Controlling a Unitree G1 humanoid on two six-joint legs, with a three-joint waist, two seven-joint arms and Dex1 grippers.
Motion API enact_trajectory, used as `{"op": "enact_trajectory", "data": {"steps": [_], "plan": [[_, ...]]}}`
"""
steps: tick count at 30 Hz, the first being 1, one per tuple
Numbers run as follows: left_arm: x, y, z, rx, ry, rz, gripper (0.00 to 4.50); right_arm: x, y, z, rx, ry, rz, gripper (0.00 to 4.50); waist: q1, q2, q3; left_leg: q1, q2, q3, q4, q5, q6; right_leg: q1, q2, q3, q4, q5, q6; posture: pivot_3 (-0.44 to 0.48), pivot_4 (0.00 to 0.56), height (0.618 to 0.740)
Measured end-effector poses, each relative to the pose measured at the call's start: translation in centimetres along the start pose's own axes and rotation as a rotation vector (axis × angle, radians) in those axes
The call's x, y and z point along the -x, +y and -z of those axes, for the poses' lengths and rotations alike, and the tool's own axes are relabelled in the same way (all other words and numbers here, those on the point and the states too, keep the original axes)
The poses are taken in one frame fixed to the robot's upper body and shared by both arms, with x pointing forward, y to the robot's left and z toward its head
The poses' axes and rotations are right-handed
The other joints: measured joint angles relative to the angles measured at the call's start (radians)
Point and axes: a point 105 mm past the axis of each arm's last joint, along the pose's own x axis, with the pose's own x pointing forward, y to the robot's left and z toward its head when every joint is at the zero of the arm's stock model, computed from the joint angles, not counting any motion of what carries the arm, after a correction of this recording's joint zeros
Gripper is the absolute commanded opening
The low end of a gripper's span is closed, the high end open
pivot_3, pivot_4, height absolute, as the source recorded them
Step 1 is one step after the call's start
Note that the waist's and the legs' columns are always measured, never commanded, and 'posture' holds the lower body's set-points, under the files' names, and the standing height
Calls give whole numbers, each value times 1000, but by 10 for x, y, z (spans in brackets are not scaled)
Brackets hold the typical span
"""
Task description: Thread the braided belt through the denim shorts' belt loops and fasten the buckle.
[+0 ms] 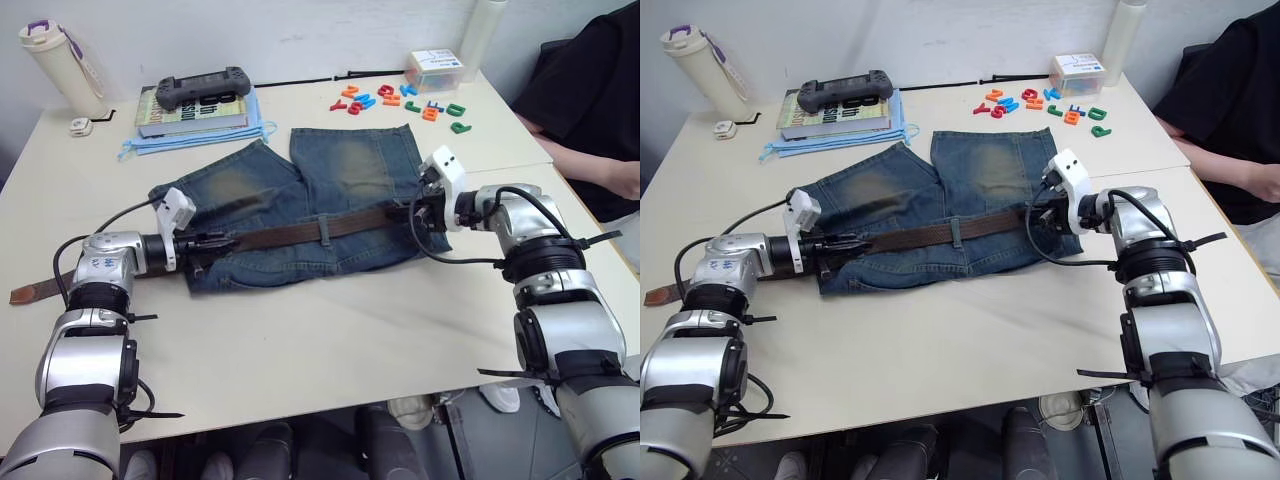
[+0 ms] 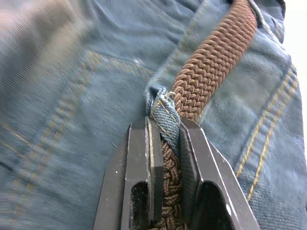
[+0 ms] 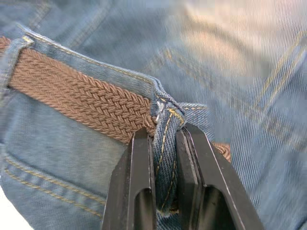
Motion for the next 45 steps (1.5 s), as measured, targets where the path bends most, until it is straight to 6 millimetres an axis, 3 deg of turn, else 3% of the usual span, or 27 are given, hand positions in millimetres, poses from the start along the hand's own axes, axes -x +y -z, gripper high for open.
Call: {"op": "enact_trajectory", "data": {"steps": [2, 4, 6, 8, 10, 14, 19, 25, 27, 28, 30, 34, 38, 45], "plan": [[6, -2, -21, -202, -65, -36, 244, 17, 9, -16, 203, -59, 34, 161, 1, 0, 0, -2, 0, 0, 0, -1, 0, -2, 0, 0, 0, 0, 0, 0, 150, 738], [16, -14, -22, -401, -71, -44, 244, 33, 26, -25, 377, -104, 45, 161, 1, 0, 0, -2, 0, 1, 0, -2, 0, -3, 0, 1, -1, 0, 0, 0, 150, 738], [24, -36, -11, -598, -62, -11, 244, 48, 42, -17, 524, -104, 51, 161, 2, 1, 0, 0, 1, 1, 0, -4, 0, -2, 0, 1, -2, 0, 0, 0, 150, 738], [33, -61, 14, -755, -23, 41, 244, 62, 57, 6, 696, -40, 49, 161, 6, 1, 0, 1, 1, 2, 0, -4, 1, -1, 0, 2, -3, 0, 0, 0, 150, 738], [40, -78, 26, -897, -24, 78, 244, 70, 74, 34, 834, 40, -14, 161, 23, 0, 0, 3, 1, 4, 2, -5, 1, 0, 0, 2, -6, 0, 0, 0, 150, 738], [52, -96, 33, -1102, -40, 120, 244, 80, 101, 63, 982, 109, -141, 161, 35, 0, 0, 6, 1, 6, 2, -4, 2, 4, 1, 4, -6, 4, -1, 0, 150, 738], [55, -119, 47, -1211, -94, 181, 244, 94, 108, 88, 1067, 213, -214, 161, 52, 0, 0, 15, 3, 8, 0, -6, 5, 12, 2, 5, -11, 4, -1, 0, 150, 738], [61, -129, 65, -1230, -72, 231, 244, 95, 108, 93, 1023, 264, -195, 161, 54, 0, 0, 20, 4, 8, 0, -8, 7, 21, 3, 5, -17, 5, 0, 0, 150, 738], [65, -131, 75, -1216, -43, 258, 244, 97, 111, 98, 1002, 294, -202, 1196, 54, 0, 0, 20, 3, 9, 0, -8, 8, 21, 3, 5, -18, 5, 0, 0, 150, 738], [67, -131, 80, -1202, -19, 274, 244, 99, 108, 103, 988, 333, -197, 1503, 53, 0, 0, 20, 3, 9, 0, -9, 8, 21, 3, 5, -18, 5, 0, 0, 150, 738], [80, -127, 90, -1169, 45, 270, 244, 113, 88, 120, 933, 482, -150, 2528, 51, 0, 0, 20, 4, 10, 0, -9, 9, 21, 3, 5, -19, 5, 1, 0, 150, 738], [85, -123, 93, -1148, 86, 274, 244, 119, 82, 115, 921, 507, -109, 4364, 50, 5, -3, 23, 6, 11, -1, -10, 9, 22, 4, 6, -19, 5, 1, 0, 150, 738], [83, -124, 90, -1097, 94, 268, 244, 118, 91, 107, 872, 498, -126, 4443, 51, 5, -3, 22, 6, 11, -1, -10, 9, 22, 4, 6, -19, 5, 1, 0, 150, 738], [76, -129, 76, -866, 76, 234, 3245, 111, 83, 56, 860, 400, -20, 4500, 51, 5, -3, 20, 7, 11, -1, -12, 9, 21, 4, 6, -20, 5, 1, 0, 150, 738]]}}
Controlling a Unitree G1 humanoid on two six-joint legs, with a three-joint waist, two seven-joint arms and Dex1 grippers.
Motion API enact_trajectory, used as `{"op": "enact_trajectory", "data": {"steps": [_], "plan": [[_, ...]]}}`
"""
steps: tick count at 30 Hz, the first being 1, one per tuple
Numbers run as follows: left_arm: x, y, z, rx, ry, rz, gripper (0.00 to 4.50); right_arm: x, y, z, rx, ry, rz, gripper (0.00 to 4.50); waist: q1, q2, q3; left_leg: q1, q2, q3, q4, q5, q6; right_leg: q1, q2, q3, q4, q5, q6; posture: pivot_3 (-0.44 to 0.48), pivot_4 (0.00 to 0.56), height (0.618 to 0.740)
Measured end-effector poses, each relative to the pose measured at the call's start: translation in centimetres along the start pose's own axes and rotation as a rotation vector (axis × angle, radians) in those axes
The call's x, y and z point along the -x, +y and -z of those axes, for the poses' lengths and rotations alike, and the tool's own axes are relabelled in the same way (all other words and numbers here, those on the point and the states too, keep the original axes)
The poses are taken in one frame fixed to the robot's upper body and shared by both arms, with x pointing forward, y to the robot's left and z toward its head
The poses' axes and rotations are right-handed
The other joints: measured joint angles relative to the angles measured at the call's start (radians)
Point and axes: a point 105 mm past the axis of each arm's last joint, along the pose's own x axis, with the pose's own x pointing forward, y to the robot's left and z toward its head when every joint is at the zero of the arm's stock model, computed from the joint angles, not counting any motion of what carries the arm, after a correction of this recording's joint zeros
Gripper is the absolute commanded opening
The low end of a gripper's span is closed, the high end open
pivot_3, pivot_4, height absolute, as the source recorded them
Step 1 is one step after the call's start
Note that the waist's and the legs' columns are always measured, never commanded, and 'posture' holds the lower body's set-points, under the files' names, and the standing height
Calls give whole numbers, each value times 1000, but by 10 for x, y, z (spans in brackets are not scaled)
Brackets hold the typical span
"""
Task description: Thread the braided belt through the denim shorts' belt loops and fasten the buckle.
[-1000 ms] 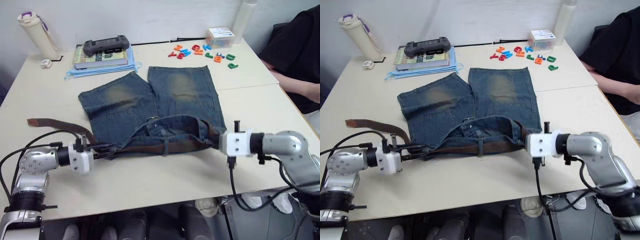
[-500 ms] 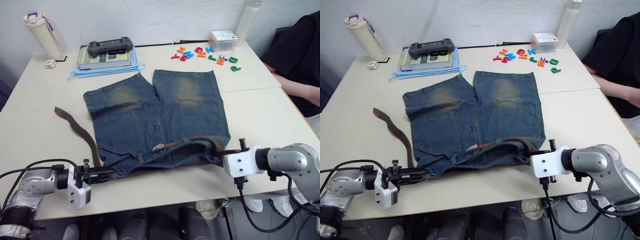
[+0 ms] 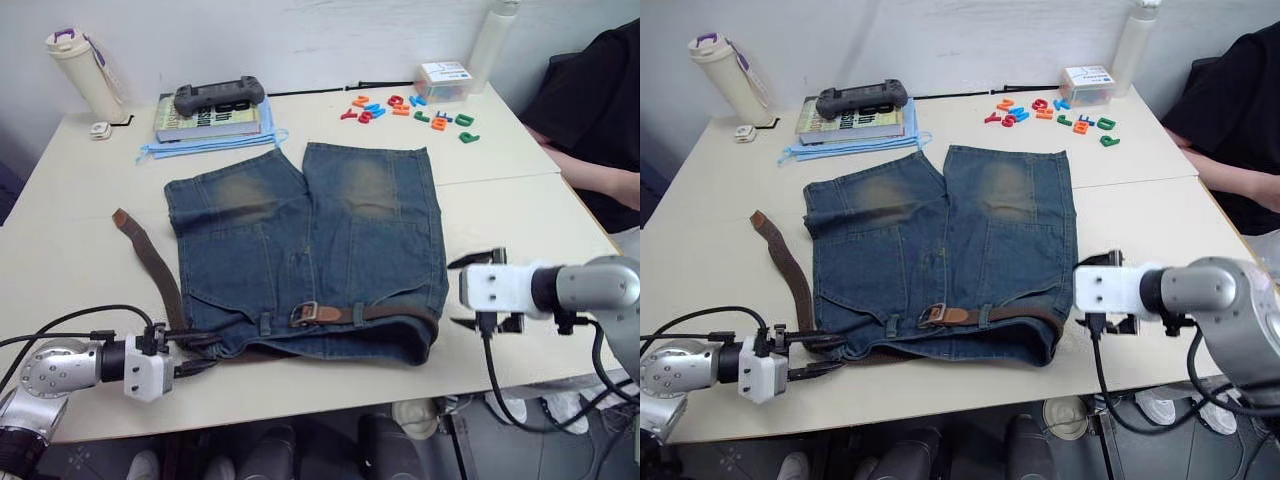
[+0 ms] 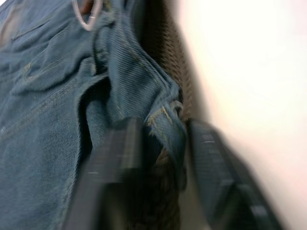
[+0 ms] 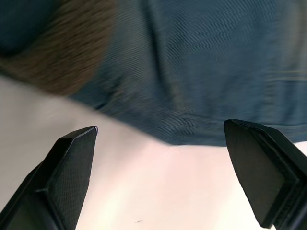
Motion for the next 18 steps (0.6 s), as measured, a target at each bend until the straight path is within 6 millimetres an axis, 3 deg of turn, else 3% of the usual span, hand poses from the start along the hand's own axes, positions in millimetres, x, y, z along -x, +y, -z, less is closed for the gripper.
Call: {"op": "enact_trajectory", "data": {"steps": [1, 5, 9, 13, 18], "plan": [[1, 2, -2, 33, -3, -1, 3754, 0, -3, -1, -6, 1, 9, 4500, 0, 0, 0, -1, 0, 0, 0, 0, 0, 0, 0, 0, 0, 0, 0, 0, 150, 738], [13, 5, -11, 181, 4, 20, 3754, 0, -11, -6, -50, -17, 28, 4500, -3, 0, 1, -2, 2, 1, 0, -2, 0, -1, 0, 1, -2, 0, -1, 0, 150, 738], [26, 27, -33, 337, -22, 28, 3754, 7, -42, -24, -129, -105, 158, 4500, -5, 0, 2, -1, 4, 1, 0, -3, -1, -1, 1, 1, -2, -1, -1, 0, 150, 738], [30, 46, -46, 514, -62, 7, 3754, 10, -61, -38, -269, -218, 249, 4500, -2, 0, 2, -1, 5, 0, 0, -3, -2, -1, 1, 0, -1, -2, -3, 0, 150, 738], [15, 82, -36, 760, -150, -223, 3754, -7, -69, -48, -492, -323, 318, 4500, 0, 0, 2, -1, 4, 0, 0, -3, -2, -2, 4, 0, 1, -2, -3, 0, 150, 738]]}}
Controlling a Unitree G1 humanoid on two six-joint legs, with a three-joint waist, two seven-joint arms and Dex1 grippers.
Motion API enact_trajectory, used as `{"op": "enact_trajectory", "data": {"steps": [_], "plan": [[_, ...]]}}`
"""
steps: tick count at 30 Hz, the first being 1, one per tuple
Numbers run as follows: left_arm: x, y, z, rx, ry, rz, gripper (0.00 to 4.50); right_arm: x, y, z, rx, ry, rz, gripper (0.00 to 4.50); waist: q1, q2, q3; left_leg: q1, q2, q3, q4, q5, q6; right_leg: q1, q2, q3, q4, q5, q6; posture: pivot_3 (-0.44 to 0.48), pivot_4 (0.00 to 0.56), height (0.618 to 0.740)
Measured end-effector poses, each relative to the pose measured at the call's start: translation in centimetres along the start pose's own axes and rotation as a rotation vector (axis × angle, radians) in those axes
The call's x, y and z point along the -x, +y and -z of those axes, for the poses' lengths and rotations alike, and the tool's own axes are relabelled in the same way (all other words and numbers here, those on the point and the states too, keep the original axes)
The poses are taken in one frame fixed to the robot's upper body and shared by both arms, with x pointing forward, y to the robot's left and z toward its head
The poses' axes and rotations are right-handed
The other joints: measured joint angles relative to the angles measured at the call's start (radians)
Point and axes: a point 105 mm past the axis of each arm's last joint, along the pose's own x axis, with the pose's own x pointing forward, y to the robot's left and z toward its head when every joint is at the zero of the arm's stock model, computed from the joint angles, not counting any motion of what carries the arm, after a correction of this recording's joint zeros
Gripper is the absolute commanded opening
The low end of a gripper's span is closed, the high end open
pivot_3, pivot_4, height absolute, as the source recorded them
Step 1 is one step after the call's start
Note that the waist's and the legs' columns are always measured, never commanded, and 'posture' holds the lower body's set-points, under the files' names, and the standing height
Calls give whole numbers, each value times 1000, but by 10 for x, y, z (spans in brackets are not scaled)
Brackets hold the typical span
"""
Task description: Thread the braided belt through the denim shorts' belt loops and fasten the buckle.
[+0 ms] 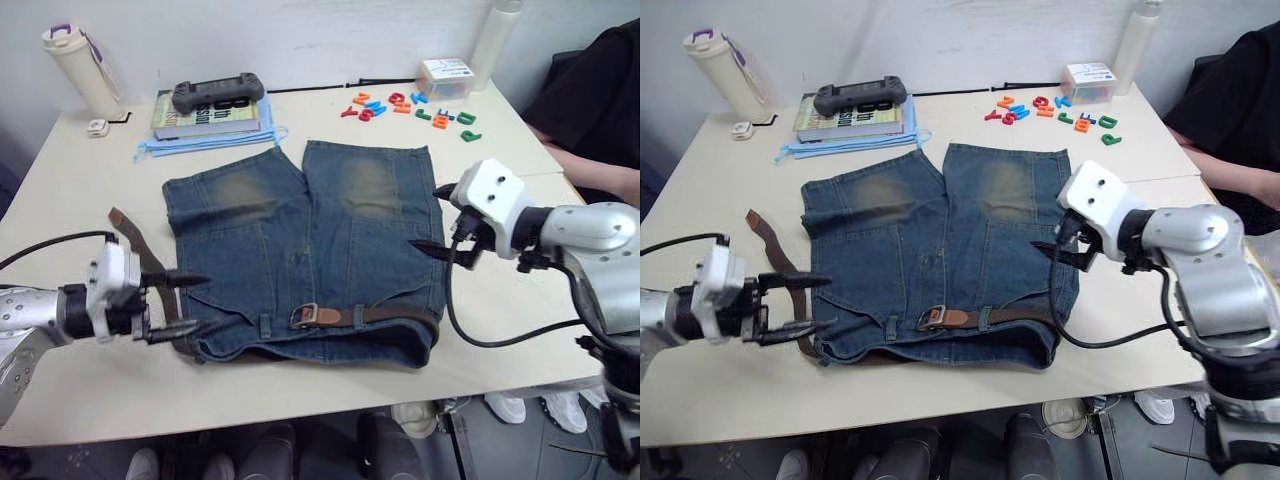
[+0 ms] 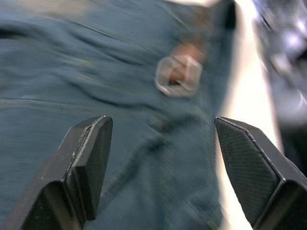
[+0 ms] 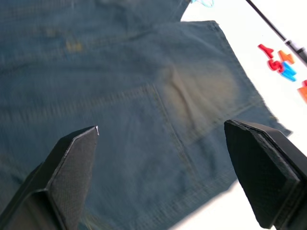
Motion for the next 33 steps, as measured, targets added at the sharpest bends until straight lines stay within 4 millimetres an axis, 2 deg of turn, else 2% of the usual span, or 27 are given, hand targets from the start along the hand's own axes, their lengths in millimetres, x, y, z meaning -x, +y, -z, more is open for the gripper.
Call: {"op": "enact_trajectory", "data": {"steps": [3, 4, 6, 9, 13, 16, 18, 19, 22, 23, 25, 28, 32, 33], "plan": [[-17, 22, 7, 156, -56, -151, 3754, -12, 4, 0, -109, -26, 29, 4500, 1, 0, 0, 0, -1, 0, 0, 0, 0, 0, 0, 0, 0, 0, 0, 0, 150, 738], [-22, 27, 9, 190, -68, -186, 3786, -15, 5, 2, -133, -31, 30, 4256, 1, 0, 0, 0, -1, 0, 1, 0, 0, 0, 0, 0, 1, 0, 0, 0, 150, 738], [-33, 37, 16, 253, -82, -246, 3795, -21, 6, 6, -171, -27, 39, 3699, 1, -1, 0, -1, -1, 0, 1, 0, 0, 0, 0, 0, 0, 0, 0, 0, 150, 738], [-38, 54, 23, 253, -47, -295, 3795, -32, 9, 14, -183, 2, -9, 2230, -3, -1, 0, 0, -2, 1, 1, 0, 0, -1, 0, 0, 0, 0, 0, 0, 150, 738], [-45, 75, 36, 144, 56, -306, 3795, -52, 20, 25, -145, 47, -152, 2230, -5, -1, 0, 1, -1, 1, 1, 1, -1, -1, 1, 0, 0, 0, 0, 0, 150, 738], [-49, 83, 57, 27, 200, -259, 3795, -74, 21, 54, -139, 139, -218, 2230, -6, -1, 0, 1, -2, 2, 1, 1, -1, -1, 1, -1, 0, 0, 0, 0, 150, 738], [-51, 85, 55, -17, 215, -222, 3795, -80, 18, 72, -145, 186, -223, 2726, -6, -1, 0, -1, -2, 2, 1, 1, -1, -2, 0, -2, 0, 0, 0, 0, 150, 738], [-51, 87, 53, -12, 220, -197, 3795, -84, 14, 73, -131, 178, -224, 3005, -7, -1, 0, -2, -3, 3, 1, 1, -1, -4, -1, -3, 1, 0, 0, 0, 150, 738], [-53, 86, 45, -16, 208, -135, 3795, -87, 6, 69, -86, 161, -230, 4298, -12, -2, 0, -2, -3, 3, 2, 1, -1, -4, -2, -4, 1, 0, 1, 0, 150, 738], [-53, 84, 43, -13, 205, -101, 3795, -89, 6, 68, -86, 154, -245, 4407, -14, -2, 0, -2, -3, 3, 2, 0, -1, -4, -2, -4, 1, 0, 1, 0, 150, 738], [-53, 82, 43, -1, 207, -63, 3795, -92, 8, 68, -95, 150, -272, 4407, -24, -2, 0, -2, -2, 3, 1, 0, -1, -4, -1, -4, 2, 0, 1, 0, 150, 738], [-51, 91, 53, -17, 295, -56, 3795, -96, 8, 71, -105, 178, -316, 4407, -31, -2, 0, -1, -2, 3, 1, 1, -1, -3, -1, -4, 2, 0, 1, 0, 150, 738], [-61, 101, 57, -61, 353, -90, 3795, -103, 8, 77, -103, 225, -332, 4407, -27, -3, -6, 4, -3, 3, 3, 1, -1, 1, -1, -5, 3, 0, 1, 0, 150, 738], [-64, 102, 60, -63, 364, -95, 3795, -104, 8, 80, -105, 237, -333, 4177, -26, -3, -12, 5, -3, 3, 3, 1, -1, 2, -1, -4, 4, 0, 1, 0, 150, 738]]}}
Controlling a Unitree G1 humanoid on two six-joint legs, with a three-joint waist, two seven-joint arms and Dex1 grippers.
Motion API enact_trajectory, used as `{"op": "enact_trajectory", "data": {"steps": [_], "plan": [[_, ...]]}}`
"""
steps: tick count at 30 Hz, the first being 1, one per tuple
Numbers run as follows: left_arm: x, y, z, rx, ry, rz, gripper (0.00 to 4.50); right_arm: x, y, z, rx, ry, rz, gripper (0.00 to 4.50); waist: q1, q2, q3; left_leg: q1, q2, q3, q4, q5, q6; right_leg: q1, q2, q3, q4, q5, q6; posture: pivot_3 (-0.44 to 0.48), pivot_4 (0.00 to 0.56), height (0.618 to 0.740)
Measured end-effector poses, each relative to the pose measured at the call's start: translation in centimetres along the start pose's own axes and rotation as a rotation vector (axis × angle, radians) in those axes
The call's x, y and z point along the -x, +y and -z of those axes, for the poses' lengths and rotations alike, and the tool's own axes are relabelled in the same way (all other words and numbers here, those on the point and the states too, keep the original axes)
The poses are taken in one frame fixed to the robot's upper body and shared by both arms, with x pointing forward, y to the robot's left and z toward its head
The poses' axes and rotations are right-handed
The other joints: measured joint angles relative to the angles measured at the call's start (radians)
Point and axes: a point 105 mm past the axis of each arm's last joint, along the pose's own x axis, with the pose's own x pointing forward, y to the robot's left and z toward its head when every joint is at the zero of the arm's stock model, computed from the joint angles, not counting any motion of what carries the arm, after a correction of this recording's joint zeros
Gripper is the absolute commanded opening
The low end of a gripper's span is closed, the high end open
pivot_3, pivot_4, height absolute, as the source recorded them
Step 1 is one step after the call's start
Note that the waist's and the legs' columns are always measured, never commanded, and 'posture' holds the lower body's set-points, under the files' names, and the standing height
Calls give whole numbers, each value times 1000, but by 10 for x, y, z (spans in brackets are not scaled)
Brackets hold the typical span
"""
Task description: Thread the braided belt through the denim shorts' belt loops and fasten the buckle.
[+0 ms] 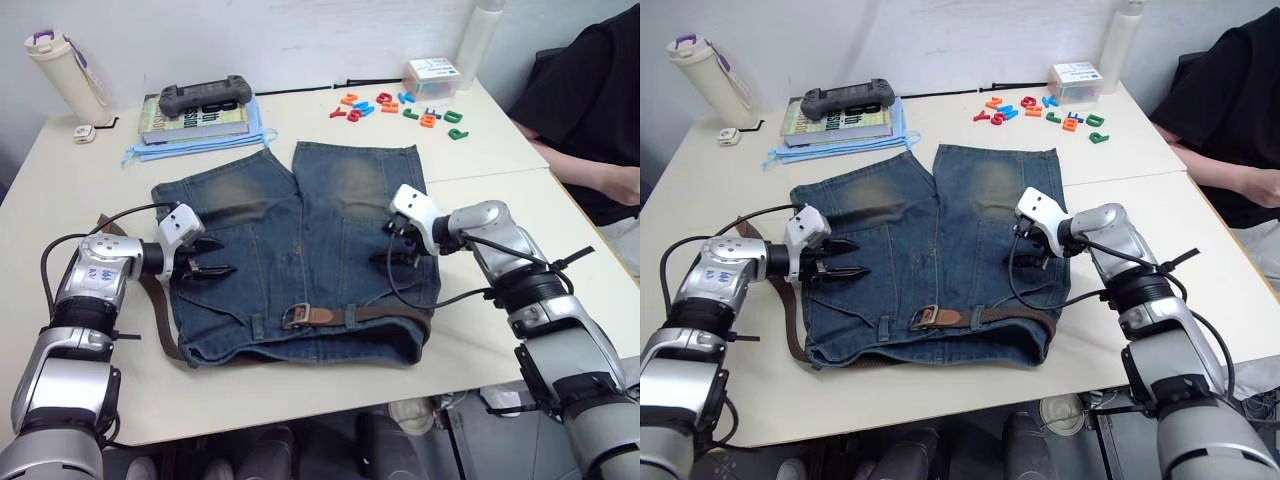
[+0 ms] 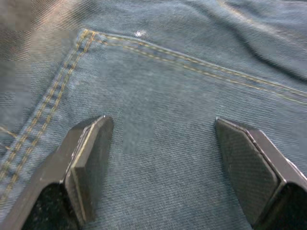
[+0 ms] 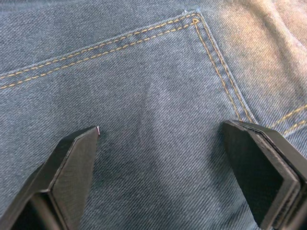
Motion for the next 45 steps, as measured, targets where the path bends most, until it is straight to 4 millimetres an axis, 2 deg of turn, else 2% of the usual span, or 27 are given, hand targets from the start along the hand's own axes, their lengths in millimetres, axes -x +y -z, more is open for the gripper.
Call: {"op": "enact_trajectory", "data": {"steps": [2, 4, 6, 7, 10, 11, 19, 24, 28, 38, 45], "plan": [[-6, 0, 3, -1, 19, -5, 3254, -5, 2, 4, -2, 23, -11, 3604, 1, 0, -10, 7, 0, 0, -1, 0, 0, 5, 0, 1, 1, 0, 0, 0, 150, 738], [-8, -1, 7, 8, 25, -5, 2564, -10, 5, 6, -1, 27, -24, 2744, 1, 0, -11, 15, 1, 0, -2, -1, 1, 15, 1, 1, 0, 0, 0, 0, 150, 738], [-8, -2, 9, 5, 28, -2, 1620, -12, 7, 6, 2, 25, -34, 1767, 0, 0, -13, 18, 0, 0, -2, -1, 2, 17, 0, 2, 1, 0, 0, 0, 150, 738], [-8, -2, 9, 3, 29, -1, 1437, -12, 7, 6, 5, 25, -34, 1572, 0, 0, -13, 18, 0, 0, -2, -1, 2, 17, 0, 2, 1, 0, 0, 0, 150, 738], [-7, -3, 11, 2, 22, 2, 293, -13, 6, 6, 18, 29, -29, 389, 1, 0, -15, 18, 0, 0, -2, -1, 2, 17, 0, 2, 1, 0, 0, 0, 150, 738], [-7, -3, 11, 5, 19, 1, 38, -13, 6, 6, 23, 30, -23, 56, 1, 0, -15, 18, 0, 0, -2, -1, 2, 17, 0, 2, 1, 0, 0, 0, 150, 738], [-9, -5, 13, 24, -9, -25, 38, -20, -3, 3, 104, 32, 66, 56, 1, 1, -18, 19, 0, 0, -2, -2, 2, 17, 0, 3, 1, 0, 0, 0, 150, 738], [-19, -7, 9, 43, -41, -53, 38, -27, -22, 0, 198, 65, 224, 56, 10, 1, -19, 19, -3, -2, -2, -1, 2, 18, -2, 3, 2, 0, 0, 0, 150, 738], [-34, -2, -2, 30, -65, -115, 38, -29, -36, 1, 238, 104, 345, 56, 28, 1, -19, 18, -5, -4, -2, 0, 2, 17, -3, 3, 2, 0, 0, 0, 150, 738], [-49, 24, -21, -88, 10, -312, 38, -30, -46, 0, 237, 121, 464, 56, 24, 2, -18, 11, -6, -7, -2, 2, 0, 10, -3, 2, 4, 0, 1, 0, 150, 738], [-53, 22, -26, -61, -28, -295, 38, -25, -53, 0, 205, 103, 530, 56, 24, 2, -18, 3, -7, -6, -3, 2, 1, 3, -3, 2, 5, 0, 1, 0, 150, 738]]}}
